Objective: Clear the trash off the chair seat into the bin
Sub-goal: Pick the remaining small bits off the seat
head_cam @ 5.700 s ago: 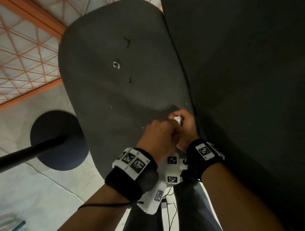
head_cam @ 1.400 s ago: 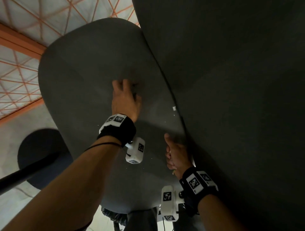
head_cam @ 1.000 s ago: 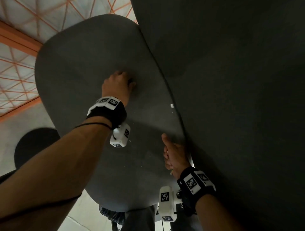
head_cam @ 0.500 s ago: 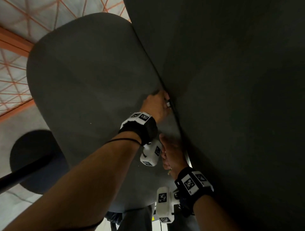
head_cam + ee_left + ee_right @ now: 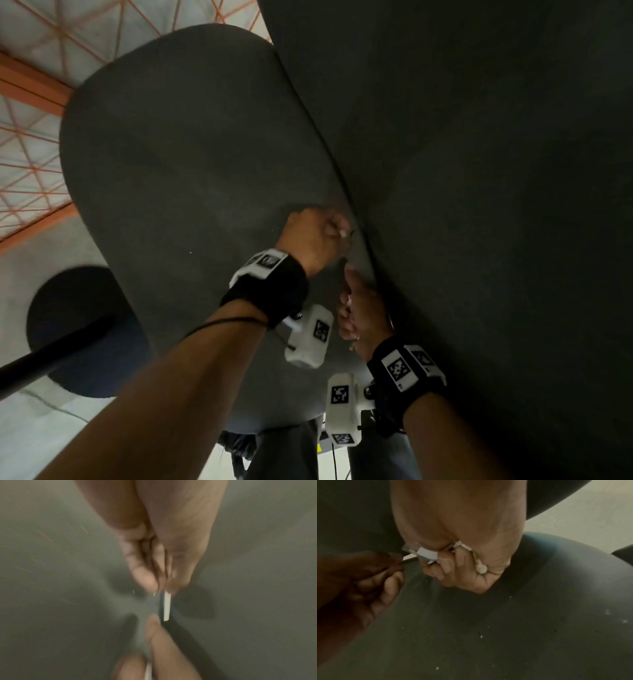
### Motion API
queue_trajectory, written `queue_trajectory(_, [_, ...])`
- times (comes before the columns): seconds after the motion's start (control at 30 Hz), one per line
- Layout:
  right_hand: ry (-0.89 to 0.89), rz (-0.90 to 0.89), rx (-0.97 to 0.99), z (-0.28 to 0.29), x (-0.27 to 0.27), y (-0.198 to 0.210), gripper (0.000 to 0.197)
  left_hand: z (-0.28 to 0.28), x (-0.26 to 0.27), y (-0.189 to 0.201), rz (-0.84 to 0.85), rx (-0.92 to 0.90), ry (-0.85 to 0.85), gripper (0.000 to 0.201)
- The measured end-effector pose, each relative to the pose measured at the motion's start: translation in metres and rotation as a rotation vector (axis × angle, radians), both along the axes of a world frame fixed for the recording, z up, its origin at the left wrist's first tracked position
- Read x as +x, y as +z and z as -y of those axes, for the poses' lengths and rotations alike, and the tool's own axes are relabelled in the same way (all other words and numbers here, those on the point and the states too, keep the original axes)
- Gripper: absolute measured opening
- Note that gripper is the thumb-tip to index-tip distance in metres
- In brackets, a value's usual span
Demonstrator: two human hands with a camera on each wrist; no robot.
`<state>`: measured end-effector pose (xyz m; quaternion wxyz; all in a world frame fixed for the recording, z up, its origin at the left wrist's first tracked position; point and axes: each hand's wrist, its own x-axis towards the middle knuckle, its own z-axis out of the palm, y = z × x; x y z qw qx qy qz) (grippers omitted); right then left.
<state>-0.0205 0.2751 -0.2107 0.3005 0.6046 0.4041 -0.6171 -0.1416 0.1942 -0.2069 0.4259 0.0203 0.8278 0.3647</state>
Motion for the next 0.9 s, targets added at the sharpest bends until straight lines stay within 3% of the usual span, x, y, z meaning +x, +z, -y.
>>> queue_trajectory(0.13, [-0.046,-0.088,-0.079,0.008,-0.008,0.003,0.076,0.035,0.041,0.041,0.183,0.108,0.047,0.014])
queue_trajectory(0.23, [-0.075,-0.110,-0.129,0.016,-0.010,0.013,0.058,0.047,0.071,0.058,0.213,0.108,0.070,0.015])
queue_trajectory(0.37, [-0.003,-0.124,-0.201,0.027,-0.008,0.026,0.061,0.065,0.100,0.059,0.106,0.023,0.152,0.018])
queue_trajectory(0.57, [0.171,-0.119,-0.215,0.044,0.006,0.040,0.044,0.070,0.122,0.077,-0.069,-0.193,-0.029,0.022])
queue_trajectory(0.7, [0.234,-0.102,-0.234,0.048,0.009,0.046,0.041,0.081,0.132,0.088,-0.075,-0.186,0.025,0.031])
queue_trajectory(0.8, [0.181,-0.093,-0.307,0.053,0.006,0.054,0.041,0.089,0.147,0.096,-0.081,-0.153,0.047,0.037])
queue_trajectory(0.9, [0.237,-0.106,-0.346,0.057,0.005,0.061,0.040,0.094,0.172,0.101,-0.130,-0.104,0.103,0.028])
